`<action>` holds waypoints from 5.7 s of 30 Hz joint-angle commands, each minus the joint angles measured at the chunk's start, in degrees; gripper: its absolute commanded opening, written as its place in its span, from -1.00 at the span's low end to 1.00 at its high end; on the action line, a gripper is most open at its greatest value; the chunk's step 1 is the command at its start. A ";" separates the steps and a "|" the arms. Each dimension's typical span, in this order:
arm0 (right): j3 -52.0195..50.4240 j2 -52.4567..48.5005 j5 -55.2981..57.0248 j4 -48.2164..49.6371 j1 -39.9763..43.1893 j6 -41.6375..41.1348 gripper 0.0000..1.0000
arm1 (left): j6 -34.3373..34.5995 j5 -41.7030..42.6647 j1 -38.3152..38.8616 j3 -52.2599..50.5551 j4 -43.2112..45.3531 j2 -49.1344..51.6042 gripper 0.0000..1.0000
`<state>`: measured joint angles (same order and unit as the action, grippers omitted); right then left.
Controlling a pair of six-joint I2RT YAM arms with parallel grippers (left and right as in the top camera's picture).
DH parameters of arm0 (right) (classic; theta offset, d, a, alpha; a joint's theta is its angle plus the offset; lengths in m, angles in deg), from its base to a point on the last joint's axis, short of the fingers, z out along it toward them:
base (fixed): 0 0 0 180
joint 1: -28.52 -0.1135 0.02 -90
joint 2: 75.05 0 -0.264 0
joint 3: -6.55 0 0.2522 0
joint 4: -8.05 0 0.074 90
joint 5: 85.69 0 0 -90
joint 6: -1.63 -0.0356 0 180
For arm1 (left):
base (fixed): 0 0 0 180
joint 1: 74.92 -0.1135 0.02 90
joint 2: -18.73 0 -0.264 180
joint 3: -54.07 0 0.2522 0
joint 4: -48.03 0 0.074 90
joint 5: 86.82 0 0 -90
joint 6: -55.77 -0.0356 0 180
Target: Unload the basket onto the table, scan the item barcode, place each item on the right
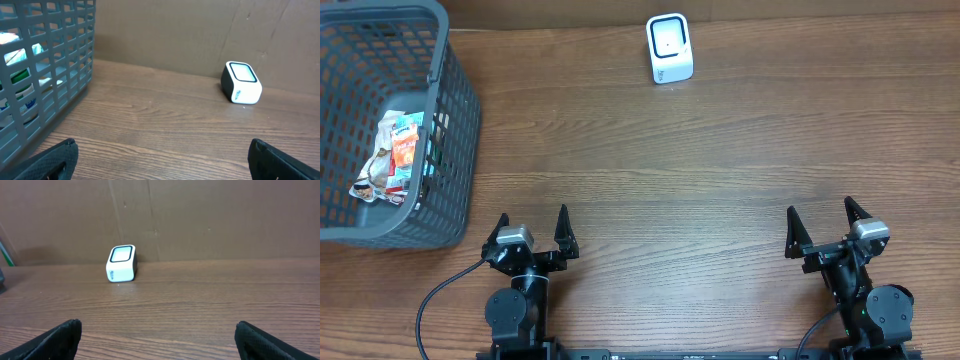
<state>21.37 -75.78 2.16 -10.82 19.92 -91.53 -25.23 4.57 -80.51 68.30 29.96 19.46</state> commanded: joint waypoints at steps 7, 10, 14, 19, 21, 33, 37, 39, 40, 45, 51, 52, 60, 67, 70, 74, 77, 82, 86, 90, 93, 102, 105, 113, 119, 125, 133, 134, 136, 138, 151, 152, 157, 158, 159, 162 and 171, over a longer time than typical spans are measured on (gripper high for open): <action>-0.61 0.57 1.60 0.31 0.37 0.22 1.00 | -0.66 -0.37 0.37 -0.20 -0.11 -0.48 1.00; -0.61 0.57 1.60 0.31 0.37 0.22 1.00 | -0.66 -0.37 0.37 -0.20 -0.11 -0.48 1.00; -0.61 0.57 1.60 0.31 0.37 0.22 1.00 | -0.66 -0.37 0.37 -0.20 -0.11 -0.48 1.00; -0.61 0.57 1.60 0.31 0.37 0.22 1.00 | -0.66 -0.37 0.37 -0.20 -0.11 -0.48 1.00; -0.61 0.57 1.60 0.31 0.37 0.22 1.00 | -0.66 -0.37 0.37 -0.20 -0.11 -0.48 1.00; -0.59 0.57 1.60 0.31 0.37 0.22 1.00 | -0.66 -0.37 0.37 -0.20 -0.11 -0.48 0.99; -0.59 0.57 1.60 0.31 0.37 0.22 1.00 | -0.66 -0.37 0.37 -0.20 -0.11 -0.48 1.00; -0.61 0.57 1.60 0.31 0.37 0.22 1.00 | -0.66 -0.37 0.37 -0.20 -0.11 -0.48 0.99; -0.59 0.57 1.60 0.31 0.37 0.22 1.00 | -0.66 -0.37 0.37 -0.20 -0.11 -0.48 0.99; -0.59 0.57 1.60 0.31 0.37 0.22 1.00 | -0.66 -0.37 0.37 -0.20 -0.11 -0.48 1.00; -0.61 0.57 1.60 0.31 0.37 0.22 1.00 | -0.66 -0.37 0.37 -0.20 -0.11 -0.48 1.00; -0.61 0.57 1.60 0.31 0.37 0.22 1.00 | -0.66 -0.37 0.37 -0.20 -0.11 -0.48 1.00; -0.61 0.57 1.60 0.31 0.37 0.22 1.00 | -0.66 -0.35 0.37 -0.20 -0.11 -0.48 1.00; -0.61 0.57 1.60 0.31 0.37 0.22 1.00 | -0.66 -0.37 0.37 -0.20 -0.11 -0.48 0.99; -0.59 0.57 1.60 0.31 0.37 0.22 1.00 | -0.66 -0.37 0.37 -0.20 -0.11 -0.48 1.00; -0.59 0.57 1.60 0.31 0.37 0.22 1.00 | -0.66 -0.37 0.37 -0.20 -0.11 -0.48 1.00; -0.61 0.57 1.60 0.31 0.37 0.22 1.00 | -0.66 -0.37 0.37 -0.20 -0.11 -0.48 0.99; -0.61 0.57 1.60 0.31 0.37 0.22 1.00 | -0.66 -0.37 0.37 -0.20 -0.11 -0.48 1.00; -0.61 0.57 1.60 0.31 0.37 0.22 1.00 | -0.66 -0.37 0.37 -0.20 -0.11 -0.48 0.99; -0.61 0.57 1.60 0.31 0.37 0.22 1.00 | -0.63 -0.35 0.37 -0.20 -0.11 -0.48 0.99; -0.61 0.57 1.60 0.31 0.37 0.22 1.00 | -0.63 -0.33 0.37 -0.20 -0.11 -0.48 1.00; -0.59 0.57 1.60 0.31 0.37 0.22 1.00 | -1.03 4.42 0.39 0.07 -0.11 -0.48 1.00; -0.61 0.57 1.60 0.31 0.37 0.22 1.00 | 0.11 5.90 0.37 2.84 -4.07 -0.46 1.00; -0.61 0.57 1.60 0.31 0.37 0.22 1.00 | 1.86 7.30 0.37 22.86 -27.78 3.04 1.00; -0.61 0.57 1.60 0.31 0.37 0.22 1.00 | 2.23 9.25 0.37 38.99 -40.89 15.52 1.00; -0.61 0.57 1.60 0.31 0.37 0.22 1.00 | -3.13 10.01 0.37 59.82 -53.57 33.09 1.00; -0.61 0.57 1.60 0.31 0.37 0.22 1.00 | -5.42 5.20 0.37 94.16 -82.14 62.38 1.00; -0.61 0.57 1.60 0.31 0.37 0.22 1.00 | -5.40 5.25 0.37 98.01 -83.82 65.99 1.00; -0.59 0.57 1.60 0.31 0.37 0.22 1.00 | -5.27 5.84 0.37 102.40 -83.76 71.01 0.99; -0.61 0.57 1.60 0.31 0.37 0.22 1.00 | -5.18 5.88 0.37 104.15 -82.40 74.86 1.00; -0.61 0.57 1.60 0.31 0.37 0.22 1.00 | -14.14 0.09 -4.96 107.21 -63.54 81.44 0.99; -0.61 0.57 1.60 0.31 0.37 0.22 1.00 | -14.82 0.07 -6.67 108.06 -62.60 81.44 1.00; -0.59 0.57 1.60 0.31 0.37 0.22 1.00 | -15.69 -0.50 -16.11 109.15 -58.21 81.53 1.00; -0.59 0.57 1.60 0.31 0.37 0.22 1.00 | -15.69 -0.50 -18.38 109.15 -57.83 81.70 1.00; -0.61 0.57 1.60 0.31 0.37 0.22 1.00 | -15.67 -0.46 -20.70 109.13 -57.83 81.96 1.00; -0.61 0.57 1.60 0.31 0.37 0.22 1.00 | -15.23 1.18 -26.36 108.80 -58.45 82.95 1.00; -0.61 0.57 1.60 0.31 0.37 0.22 1.00 | -15.32 5.90 -35.23 108.39 -57.68 92.39 1.00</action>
<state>21.37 -75.78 3.25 -10.86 19.92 -91.40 -39.33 8.17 -114.72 176.37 -27.83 107.70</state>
